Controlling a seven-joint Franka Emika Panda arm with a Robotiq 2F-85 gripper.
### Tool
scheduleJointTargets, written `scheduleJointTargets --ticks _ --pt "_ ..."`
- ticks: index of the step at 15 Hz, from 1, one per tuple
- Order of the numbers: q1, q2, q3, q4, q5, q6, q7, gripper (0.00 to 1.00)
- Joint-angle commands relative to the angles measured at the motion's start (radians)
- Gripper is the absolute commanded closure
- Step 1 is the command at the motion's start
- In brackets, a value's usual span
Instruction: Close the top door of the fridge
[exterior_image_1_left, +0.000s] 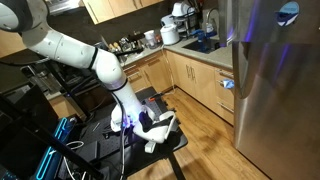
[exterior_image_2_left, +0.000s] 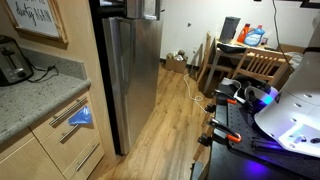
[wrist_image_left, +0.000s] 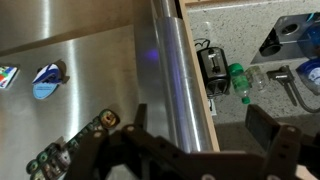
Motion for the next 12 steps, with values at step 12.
scheduleJointTargets --ticks 12 --pt "0.011 0.053 -0.068 0.057 0.022 0.087 -0.053 0.00"
